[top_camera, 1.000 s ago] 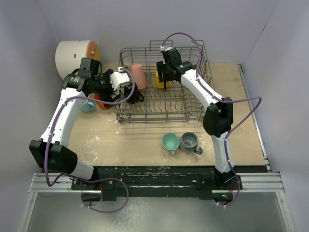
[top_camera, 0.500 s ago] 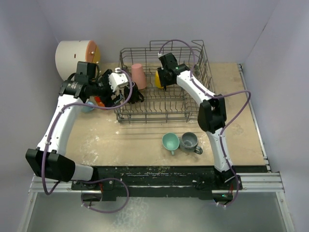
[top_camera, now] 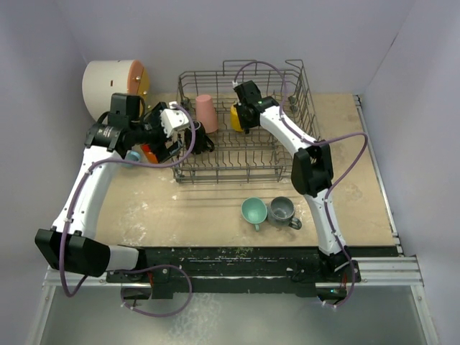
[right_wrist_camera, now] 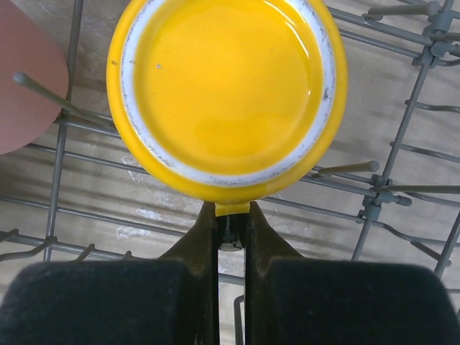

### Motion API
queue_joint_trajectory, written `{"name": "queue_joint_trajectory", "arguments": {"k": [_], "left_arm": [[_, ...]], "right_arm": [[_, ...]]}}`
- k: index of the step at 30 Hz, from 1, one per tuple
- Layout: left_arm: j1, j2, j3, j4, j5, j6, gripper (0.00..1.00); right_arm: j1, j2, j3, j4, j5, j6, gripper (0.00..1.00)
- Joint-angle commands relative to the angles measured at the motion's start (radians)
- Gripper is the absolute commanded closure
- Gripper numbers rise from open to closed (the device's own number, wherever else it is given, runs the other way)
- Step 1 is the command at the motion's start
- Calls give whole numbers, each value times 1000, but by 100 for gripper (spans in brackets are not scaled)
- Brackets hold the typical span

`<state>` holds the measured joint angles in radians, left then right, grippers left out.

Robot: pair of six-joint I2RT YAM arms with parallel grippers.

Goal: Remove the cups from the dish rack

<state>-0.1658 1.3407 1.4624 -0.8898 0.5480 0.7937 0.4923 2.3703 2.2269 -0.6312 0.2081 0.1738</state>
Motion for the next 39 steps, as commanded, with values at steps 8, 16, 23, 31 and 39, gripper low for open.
{"name": "queue_joint_trajectory", "arguments": {"k": [8, 16, 23, 31, 39], "left_arm": [[-1, -50, -57, 105, 11, 10, 7], [-1, -92, -74, 155, 39, -7, 6], [-1, -139, -122, 315, 57, -52, 4], [-6, -260, -249, 488, 201, 146, 4], [-27, -340, -318, 539, 261, 284, 5]], "right_arm": [[19, -198, 68, 111, 88, -20, 100], [30, -354, -3, 235, 116, 14, 100], [52, -525, -99, 204, -35, 118, 100], [60, -807, -441, 324, -395, 353, 100], [91, -1009, -746, 583, -616, 616, 100]]}}
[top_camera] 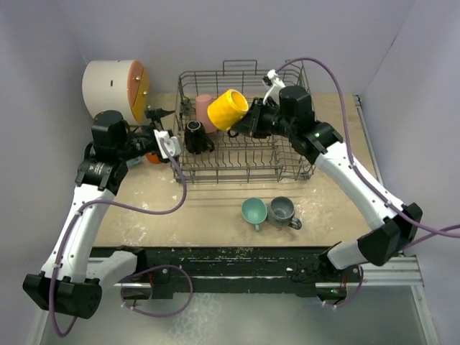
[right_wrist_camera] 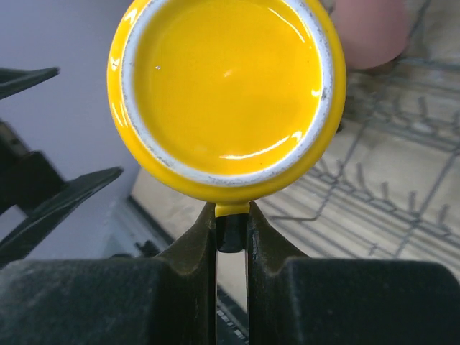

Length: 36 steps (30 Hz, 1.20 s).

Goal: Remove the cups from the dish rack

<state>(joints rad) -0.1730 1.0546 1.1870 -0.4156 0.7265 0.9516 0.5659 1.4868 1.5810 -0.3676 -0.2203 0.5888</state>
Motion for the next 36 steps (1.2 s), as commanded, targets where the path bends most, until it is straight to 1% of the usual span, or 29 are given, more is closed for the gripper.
{"name": "queue_joint_trajectory", "arguments": {"k": [1, 4, 7, 13, 16, 20, 21, 23, 25, 27, 29, 32, 33, 35, 36], "left_arm": [[-25, -69, -63, 73, 89, 153, 5], [-26, -101, -112, 97, 101, 211, 6], [-26, -114, -122, 114, 108, 230, 7], [-39, -163, -175, 237, 166, 195, 8], [-61, -173, -192, 239, 152, 237, 8], [-63, -189, -222, 309, 151, 258, 11], [-63, -192, -227, 321, 155, 268, 14], [-64, -193, -231, 323, 169, 292, 24], [-67, -195, -235, 326, 185, 318, 32], [-77, -204, -255, 342, 191, 352, 39], [-89, -217, -276, 357, 193, 394, 49], [-113, -232, -310, 377, 197, 427, 76], [-121, -239, -320, 388, 194, 431, 84], [-145, -240, -328, 397, 180, 440, 94], [-154, -237, -327, 398, 168, 441, 98]], "right_arm": [[21, -139, -137, 365, -215, 246, 100], [39, -167, -228, 485, -273, 359, 100], [71, -190, -279, 548, -283, 418, 100], [141, -213, -338, 594, -255, 461, 100], [176, -214, -367, 644, -254, 498, 100], [213, -216, -397, 684, -237, 526, 100], [219, -217, -408, 700, -238, 539, 100], [229, -223, -431, 737, -239, 566, 100], [237, -232, -462, 784, -241, 600, 100], [241, -239, -512, 856, -252, 647, 100], [241, -243, -543, 914, -259, 694, 100], [241, -246, -591, 997, -266, 750, 100], [241, -244, -601, 1013, -269, 761, 100], [241, -241, -600, 1029, -279, 769, 100], [241, -241, -597, 1027, -281, 766, 99]]}}
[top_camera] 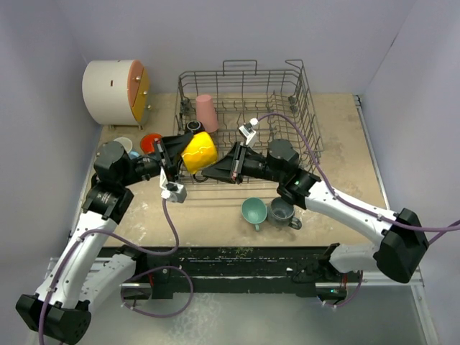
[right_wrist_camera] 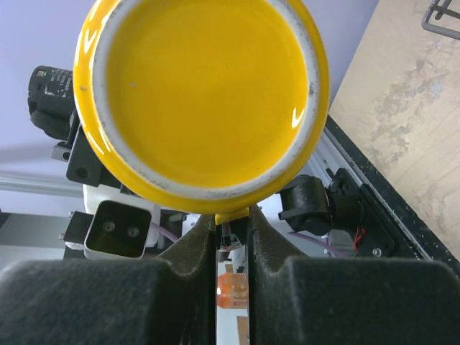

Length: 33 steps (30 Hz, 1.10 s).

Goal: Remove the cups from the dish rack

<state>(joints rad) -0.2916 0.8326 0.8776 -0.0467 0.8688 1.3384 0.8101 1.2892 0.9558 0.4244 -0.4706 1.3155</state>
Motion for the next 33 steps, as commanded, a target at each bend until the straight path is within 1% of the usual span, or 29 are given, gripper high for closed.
{"name": "queue_joint_trajectory", "arguments": {"k": [1, 2, 5, 8, 9, 10, 11, 13, 14, 17, 20, 24, 28, 33], "left_arm": [[-45, -11, -15, 30, 16, 54, 100], [-50, -7, -12, 31, 8, 54, 100], [-54, 6, 9, 27, -2, 26, 100], [-56, 34, 60, -27, -17, -21, 100], [-57, 52, 97, -113, -23, -25, 100], [-59, 78, 147, -187, -26, -26, 100], [-65, 107, 202, -321, -27, -31, 100], [-81, 164, 297, -502, -34, -27, 100], [-93, 188, 335, -584, -45, -13, 100], [-148, 263, 419, -836, -114, 73, 100], [-230, 348, 473, -1015, -212, 79, 100], [-354, 437, 457, -1108, -339, 42, 100], [-449, 526, 439, -1118, -406, 3, 100], [-541, 672, 467, -1116, -473, -46, 100]], "right_arm": [[-3, -46, 31, 216, -33, 29, 90], [-3, -54, 33, 165, -37, 11, 81], [-12, -108, 35, 62, -24, -49, 67], [-46, -165, 88, -177, 41, -191, 43], [-56, -183, 107, -274, 86, -242, 36], [-65, -201, 127, -366, 136, -292, 31], [-73, -217, 145, -459, 189, -339, 27], [-97, -249, 172, -605, 289, -409, 23], [-118, -263, 176, -660, 314, -431, 22], [-185, -278, 201, -782, 366, -502, 20], [-211, -245, 261, -885, 437, -567, 19], [-218, -192, 343, -941, 483, -622, 19], [-229, -143, 406, -968, 505, -657, 17], [-243, -138, 431, -978, 519, -669, 16]]}}
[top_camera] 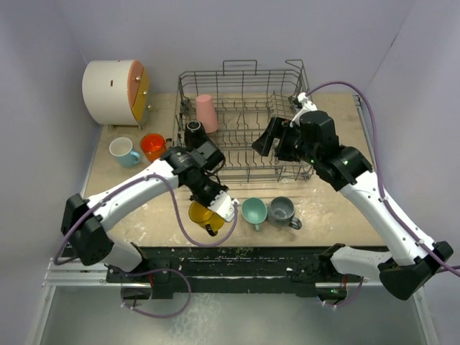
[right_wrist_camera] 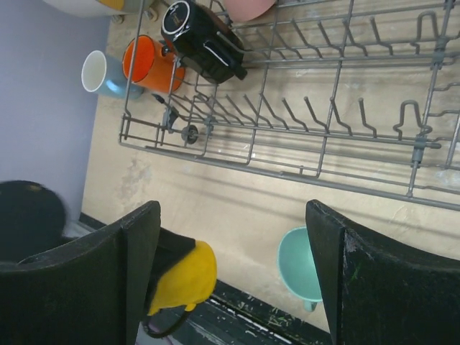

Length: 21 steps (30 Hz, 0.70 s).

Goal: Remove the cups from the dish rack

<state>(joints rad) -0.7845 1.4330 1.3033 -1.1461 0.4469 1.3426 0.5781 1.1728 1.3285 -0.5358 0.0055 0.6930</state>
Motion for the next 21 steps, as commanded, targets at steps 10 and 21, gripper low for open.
{"name": "queue_joint_trajectory", "arguments": {"k": [10, 21], "left_arm": [[-113, 388, 148, 76, -182, -137, 100], [-204, 486, 192, 205, -237, -183, 100]], "right_arm": [[-27, -70, 44, -28, 70, -41, 15], [-52, -69, 67, -49, 85, -71, 14]]}}
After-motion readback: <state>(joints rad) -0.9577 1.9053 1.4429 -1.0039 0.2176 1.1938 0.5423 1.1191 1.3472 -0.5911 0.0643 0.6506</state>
